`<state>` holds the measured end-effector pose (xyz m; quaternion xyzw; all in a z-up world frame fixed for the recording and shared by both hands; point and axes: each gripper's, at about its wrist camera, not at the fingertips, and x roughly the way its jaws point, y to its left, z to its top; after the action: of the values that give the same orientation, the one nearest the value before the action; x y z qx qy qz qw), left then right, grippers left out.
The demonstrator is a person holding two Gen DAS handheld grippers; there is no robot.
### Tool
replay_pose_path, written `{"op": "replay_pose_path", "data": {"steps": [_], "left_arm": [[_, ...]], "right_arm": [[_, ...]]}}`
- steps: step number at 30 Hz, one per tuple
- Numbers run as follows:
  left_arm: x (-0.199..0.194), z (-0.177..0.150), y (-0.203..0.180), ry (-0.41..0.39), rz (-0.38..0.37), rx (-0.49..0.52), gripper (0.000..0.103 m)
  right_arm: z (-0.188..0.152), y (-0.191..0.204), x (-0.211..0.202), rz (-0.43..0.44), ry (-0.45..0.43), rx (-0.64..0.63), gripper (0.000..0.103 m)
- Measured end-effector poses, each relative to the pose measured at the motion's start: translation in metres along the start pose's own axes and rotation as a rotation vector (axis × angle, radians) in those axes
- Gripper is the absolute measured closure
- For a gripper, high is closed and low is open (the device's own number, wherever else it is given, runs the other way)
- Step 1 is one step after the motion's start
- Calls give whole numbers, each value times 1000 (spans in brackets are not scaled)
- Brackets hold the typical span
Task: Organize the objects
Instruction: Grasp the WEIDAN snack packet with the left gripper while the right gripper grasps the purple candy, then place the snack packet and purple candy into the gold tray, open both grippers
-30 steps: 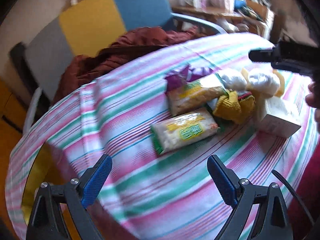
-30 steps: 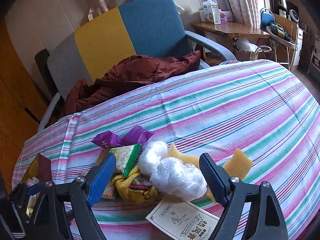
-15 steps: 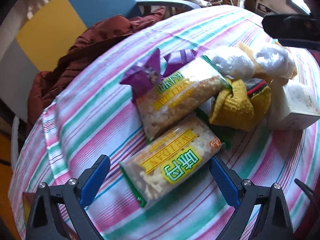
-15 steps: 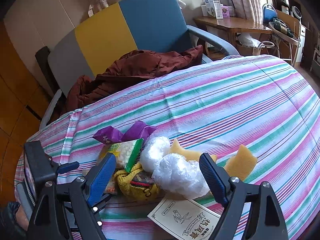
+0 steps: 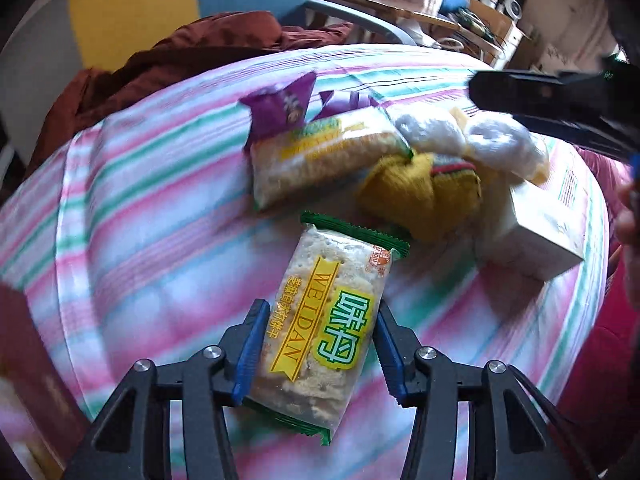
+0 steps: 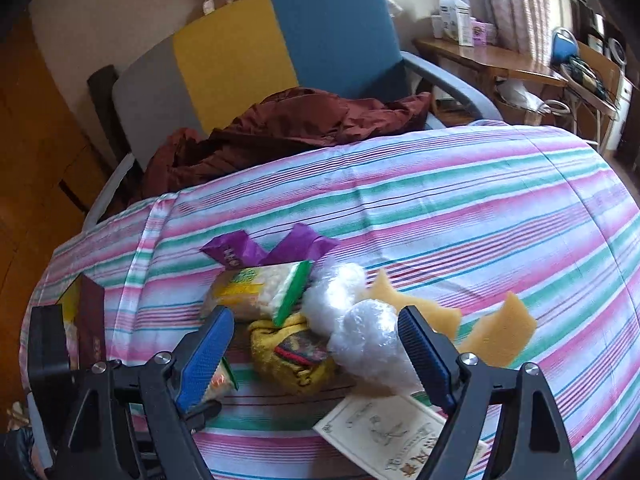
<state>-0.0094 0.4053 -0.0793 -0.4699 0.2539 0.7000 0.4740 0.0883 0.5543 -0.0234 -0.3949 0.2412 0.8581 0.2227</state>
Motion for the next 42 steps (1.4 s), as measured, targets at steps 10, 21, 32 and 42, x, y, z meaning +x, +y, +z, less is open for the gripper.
{"op": "replay_pose_path", "data": {"steps": [10,21,32,42], "left_arm": [[-31,-35,8,-44,-52,-89,51],[-76,-52,24,-116,-102,-146,51],[-118,-73,47,-219,-114,-222,51],[-171,-134,103,-305,-5,-390,51]], "right_arm": [[33,68,48,12,56,-173,18],[50,97,125,-54,155,-231,70],[40,125,35,70,9,-236,70],[-9,192,-15,284,27,-315,70]]}}
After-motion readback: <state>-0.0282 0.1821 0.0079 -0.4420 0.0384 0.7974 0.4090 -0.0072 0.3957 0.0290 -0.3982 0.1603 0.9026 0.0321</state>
